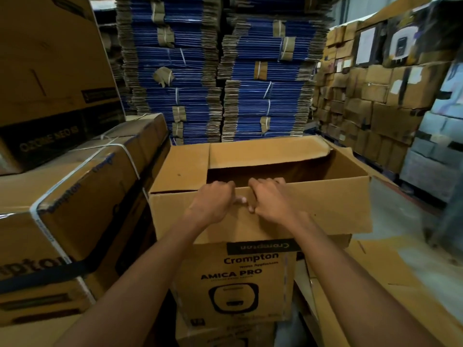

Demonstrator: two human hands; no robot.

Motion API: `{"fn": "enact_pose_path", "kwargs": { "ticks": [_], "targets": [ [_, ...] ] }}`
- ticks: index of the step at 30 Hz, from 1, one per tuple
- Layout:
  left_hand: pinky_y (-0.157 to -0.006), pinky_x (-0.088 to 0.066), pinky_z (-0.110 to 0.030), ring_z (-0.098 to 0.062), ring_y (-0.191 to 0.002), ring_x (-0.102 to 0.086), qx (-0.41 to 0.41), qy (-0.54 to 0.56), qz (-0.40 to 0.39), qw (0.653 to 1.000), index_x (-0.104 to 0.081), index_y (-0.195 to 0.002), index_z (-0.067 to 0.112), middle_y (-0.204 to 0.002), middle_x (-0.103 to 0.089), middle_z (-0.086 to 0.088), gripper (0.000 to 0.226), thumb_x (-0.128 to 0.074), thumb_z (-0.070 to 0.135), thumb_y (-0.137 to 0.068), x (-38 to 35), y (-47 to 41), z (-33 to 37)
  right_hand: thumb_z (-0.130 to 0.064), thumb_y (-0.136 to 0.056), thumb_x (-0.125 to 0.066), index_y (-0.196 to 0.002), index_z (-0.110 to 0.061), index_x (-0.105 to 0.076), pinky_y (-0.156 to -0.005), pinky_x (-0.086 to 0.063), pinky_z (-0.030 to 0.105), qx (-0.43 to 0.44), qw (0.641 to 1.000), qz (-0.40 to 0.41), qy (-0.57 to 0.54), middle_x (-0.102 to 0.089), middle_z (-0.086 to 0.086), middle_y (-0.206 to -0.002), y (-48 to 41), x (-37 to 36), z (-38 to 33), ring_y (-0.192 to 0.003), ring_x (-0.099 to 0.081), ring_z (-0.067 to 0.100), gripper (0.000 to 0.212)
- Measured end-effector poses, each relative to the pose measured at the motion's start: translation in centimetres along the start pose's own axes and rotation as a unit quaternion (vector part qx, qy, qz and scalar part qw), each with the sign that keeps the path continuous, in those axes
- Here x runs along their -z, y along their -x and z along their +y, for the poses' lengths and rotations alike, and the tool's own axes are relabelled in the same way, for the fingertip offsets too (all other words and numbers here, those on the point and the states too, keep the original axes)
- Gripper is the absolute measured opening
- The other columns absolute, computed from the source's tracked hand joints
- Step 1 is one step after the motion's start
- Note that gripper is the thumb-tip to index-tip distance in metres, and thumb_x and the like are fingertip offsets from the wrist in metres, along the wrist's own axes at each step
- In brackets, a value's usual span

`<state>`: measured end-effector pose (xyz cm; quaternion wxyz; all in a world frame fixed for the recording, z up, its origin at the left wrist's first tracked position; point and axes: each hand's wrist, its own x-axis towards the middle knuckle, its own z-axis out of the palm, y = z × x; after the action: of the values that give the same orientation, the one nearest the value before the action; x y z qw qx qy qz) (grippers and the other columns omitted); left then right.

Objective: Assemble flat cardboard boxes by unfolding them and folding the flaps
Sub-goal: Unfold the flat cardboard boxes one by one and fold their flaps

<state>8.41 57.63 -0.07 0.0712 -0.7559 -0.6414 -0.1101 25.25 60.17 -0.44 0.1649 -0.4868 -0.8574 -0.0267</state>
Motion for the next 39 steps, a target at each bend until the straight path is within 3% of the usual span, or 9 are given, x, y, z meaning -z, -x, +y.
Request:
{"fn": "enact_pose_path", "kwargs": {
  "ticks": [6,11,16,20,26,30,32,35,39],
  "targets": [
    [-0.119,-0.031,-0.045,-0.027,-0.133,-0.052,0.016,-0.146,0.126,0.981,-0.063,-0.125,0.016,-0.13,-0.066,-0.012,0.063,-0.031,0.065,-0.101,2.8,0.4,-3.1,-0.036,-0.089,-0.072,-0.13,-0.025,-0.053,-0.107,-0.032,0.039,-0.01,0.999,0.022,-0.024,-0.063,-0.002,-0.125,0.2,-1.2,0.9,-0.117,-0.054,0.016,0.046],
    [-0.124,-0.009,-0.056,-0.033,-0.147,-0.035,0.166,-0.14,0.131,0.967,-0.049,-0.144,0.014,-0.147,-0.054,-0.014,0.069,-0.03,0.064,-0.102,5.4,1.0,-9.1,-0.042,-0.091,-0.07,-0.129,-0.025,-0.055,-0.103,-0.033,0.036,0.01,0.998,0.048,-0.024,-0.064,-0.005,-0.123,0.5,-1.7,1.2,-0.113,-0.055,0.014,0.044],
    [-0.113,-0.033,-0.064,-0.046,-0.139,-0.04,0.333,0.034,-0.029,0.942,-0.035,-0.153,0.013,-0.155,-0.039,-0.02,0.092,-0.04,0.08,-0.09,2.7,1.8,-12.0,-0.048,-0.087,-0.071,-0.112,-0.028,-0.058,-0.096,-0.039,0.037,0.018,1.0,0.019,-0.015,-0.065,-0.008,-0.103,-0.1,-0.4,0.7,-0.1,-0.061,0.014,0.034],
    [-0.113,-0.037,-0.06,-0.045,-0.142,-0.037,0.366,0.126,-0.016,0.922,-0.035,-0.155,0.013,-0.163,-0.026,-0.018,0.091,-0.049,0.075,-0.09,1.2,1.3,-10.5,-0.066,-0.096,-0.047,-0.093,-0.029,-0.063,-0.094,-0.046,0.044,-0.036,0.994,-0.045,-0.098,-0.066,-0.008,-0.092,-1.2,1.3,0.3,-0.089,-0.061,0.015,0.041],
    [-0.113,-0.034,-0.063,-0.045,-0.14,-0.037,0.368,0.071,0.062,0.925,-0.056,-0.138,0.012,-0.162,-0.03,-0.016,0.061,-0.036,0.057,-0.103,0.1,2.2,-9.1,-0.043,-0.101,-0.054,-0.119,-0.019,-0.072,-0.098,-0.046,0.04,-0.088,0.96,-0.211,-0.161,-0.066,0.0,-0.124,-6.7,2.3,-0.3,-0.109,-0.059,0.018,0.035],
    [-0.11,-0.037,-0.063,-0.043,-0.138,-0.04,0.366,0.073,0.076,0.924,-0.058,-0.136,0.014,-0.16,-0.033,-0.014,0.059,-0.035,0.057,-0.102,-0.1,2.6,-9.4,-0.035,-0.095,-0.065,-0.15,-0.021,-0.046,-0.102,-0.043,0.042,-0.126,0.94,-0.287,-0.134,-0.05,0.006,-0.15,-9.4,1.3,-0.7,-0.132,-0.05,0.028,0.059],
    [-0.109,-0.038,-0.063,-0.042,-0.138,-0.041,0.361,0.082,0.086,0.925,-0.055,-0.139,0.015,-0.159,-0.035,-0.014,0.059,-0.036,0.057,-0.102,-0.4,2.8,-9.8,-0.032,-0.092,-0.07,-0.152,-0.018,-0.038,-0.104,-0.043,0.043,-0.127,0.951,-0.25,-0.132,-0.048,0.01,-0.15,-10.4,0.5,-0.8,-0.133,-0.049,0.029,0.069],
    [-0.107,-0.04,-0.064,-0.041,-0.135,-0.044,0.346,0.1,0.12,0.925,-0.052,-0.139,0.013,-0.156,-0.04,-0.015,0.06,-0.036,0.056,-0.1,-1.0,3.1,-10.1,-0.021,-0.093,-0.066,-0.143,-0.015,-0.044,-0.102,-0.049,0.047,-0.118,0.981,-0.053,-0.147,-0.053,0.013,-0.141,-12.0,-0.5,-1.0,-0.121,-0.056,0.03,0.056],
    [-0.108,-0.04,-0.064,-0.04,-0.137,-0.042,0.341,0.112,0.132,0.924,-0.046,-0.144,0.015,-0.157,-0.037,-0.014,0.063,-0.032,0.056,-0.098,-1.2,3.4,-10.0,-0.018,-0.09,-0.065,-0.16,-0.015,-0.021,-0.116,-0.031,0.057,-0.062,0.988,0.119,-0.082,-0.023,0.012,-0.165,-14.9,-0.2,-0.7,-0.146,-0.03,0.035,0.082]
  ]
}}
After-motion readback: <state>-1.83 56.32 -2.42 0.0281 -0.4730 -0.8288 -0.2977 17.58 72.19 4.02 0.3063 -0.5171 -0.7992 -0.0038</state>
